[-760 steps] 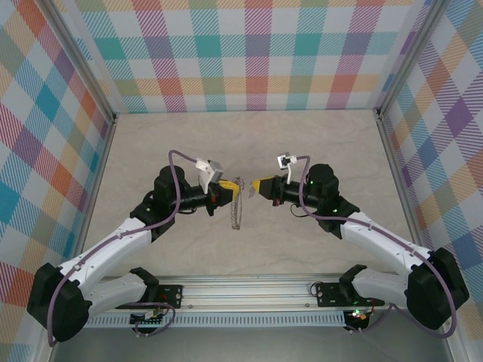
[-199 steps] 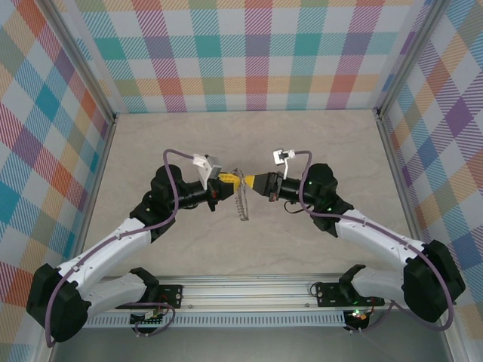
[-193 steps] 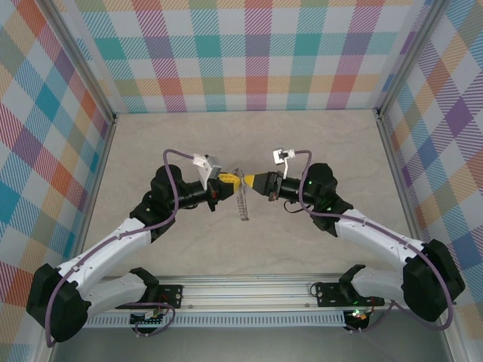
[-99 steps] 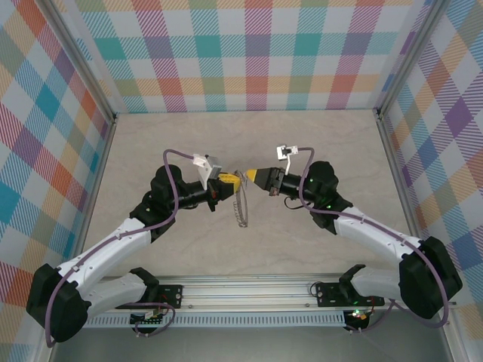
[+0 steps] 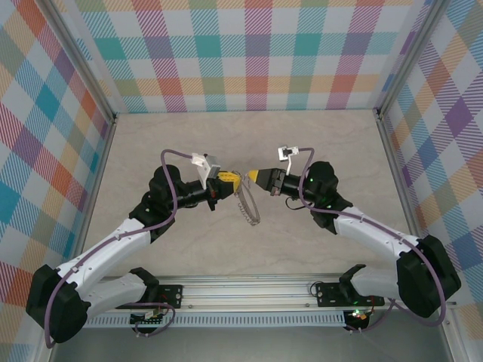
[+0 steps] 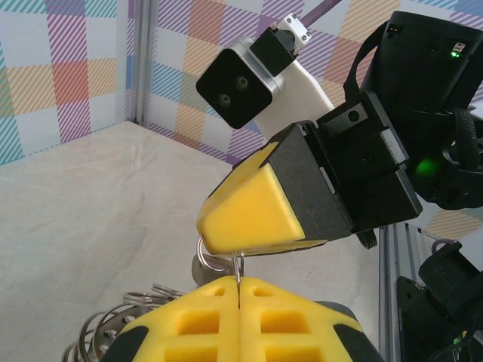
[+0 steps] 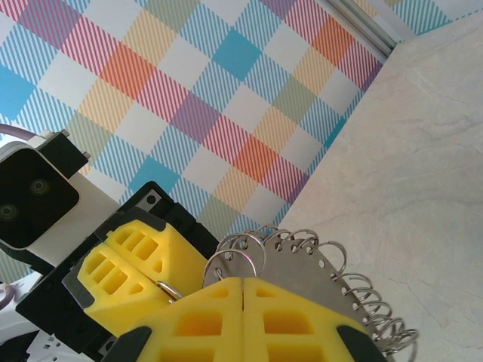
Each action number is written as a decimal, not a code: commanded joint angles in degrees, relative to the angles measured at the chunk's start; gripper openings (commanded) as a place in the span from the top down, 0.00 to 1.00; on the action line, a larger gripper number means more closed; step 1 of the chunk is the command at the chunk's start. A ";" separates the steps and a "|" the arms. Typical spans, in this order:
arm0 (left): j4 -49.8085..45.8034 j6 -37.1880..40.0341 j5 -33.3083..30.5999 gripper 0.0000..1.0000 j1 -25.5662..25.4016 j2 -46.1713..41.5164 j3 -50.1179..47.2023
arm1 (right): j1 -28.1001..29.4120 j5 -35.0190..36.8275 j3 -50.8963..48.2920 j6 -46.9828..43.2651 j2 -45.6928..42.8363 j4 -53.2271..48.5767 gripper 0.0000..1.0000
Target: Put the keys on the keyring
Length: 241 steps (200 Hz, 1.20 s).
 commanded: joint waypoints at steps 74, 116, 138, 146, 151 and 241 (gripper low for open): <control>3.77 -0.29 0.49 1.00 -0.88 0.06 2.00 | 0.03 -2.85 0.41 -0.96 -5.87 -1.72 1.00; 3.91 -0.42 0.49 1.00 -1.07 0.27 2.15 | 1.07 -3.62 1.77 -0.89 -3.27 0.47 1.00; 3.83 -0.41 0.40 1.00 -1.13 0.30 2.21 | 1.34 -3.52 2.31 -0.80 -2.37 1.14 1.00; 3.84 -0.45 0.40 1.00 -1.11 0.34 2.21 | 1.36 -3.46 2.43 -0.73 -2.17 1.35 1.00; 3.83 -0.42 0.45 1.00 -1.14 0.42 2.22 | 1.43 -3.43 2.52 -0.71 -2.00 1.44 1.00; 4.43 -0.65 0.59 1.00 -1.38 0.68 2.34 | 1.51 -2.29 3.57 -0.71 -0.44 2.10 1.00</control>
